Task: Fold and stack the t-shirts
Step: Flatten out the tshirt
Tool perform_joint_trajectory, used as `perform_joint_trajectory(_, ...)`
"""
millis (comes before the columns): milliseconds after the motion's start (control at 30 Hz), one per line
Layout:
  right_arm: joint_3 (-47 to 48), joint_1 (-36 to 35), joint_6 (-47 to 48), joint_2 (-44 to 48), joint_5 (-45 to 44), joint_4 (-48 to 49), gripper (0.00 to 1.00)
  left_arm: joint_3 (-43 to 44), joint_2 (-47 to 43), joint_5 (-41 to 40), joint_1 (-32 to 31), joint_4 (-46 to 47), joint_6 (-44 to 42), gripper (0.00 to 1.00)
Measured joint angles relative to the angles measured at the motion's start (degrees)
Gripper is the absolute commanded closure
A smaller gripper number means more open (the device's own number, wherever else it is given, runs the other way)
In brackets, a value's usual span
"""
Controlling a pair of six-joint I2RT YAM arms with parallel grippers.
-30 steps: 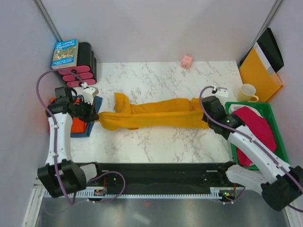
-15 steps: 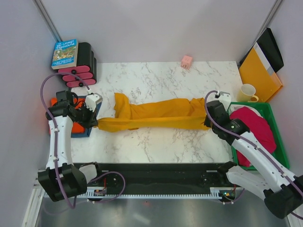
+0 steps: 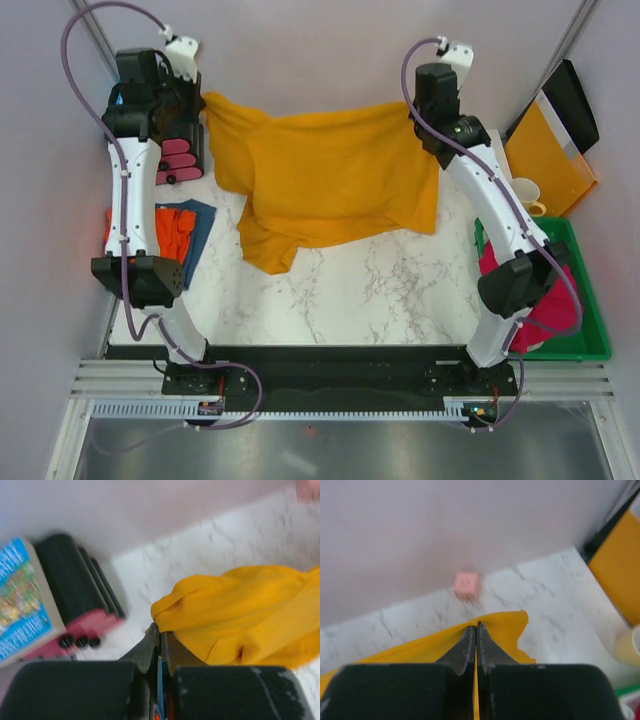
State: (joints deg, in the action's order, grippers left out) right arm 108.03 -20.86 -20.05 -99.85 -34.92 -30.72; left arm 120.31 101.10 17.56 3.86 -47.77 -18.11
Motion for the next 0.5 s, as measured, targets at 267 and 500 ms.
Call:
perform_joint_trajectory(267, 14.01, -1.40, 5.14, -1.05, -0.09, 4.57, 1.00, 24.06, 4.96, -6.29, -4.31, 3.74, 5.27, 0.98)
perform_joint_trajectory(500, -28.09, -3.32, 3.17, 19.54, 0.52, 9.03, 1.00, -24.96, -20.20, -2.75, -4.17, 10.95, 5.79, 0.97)
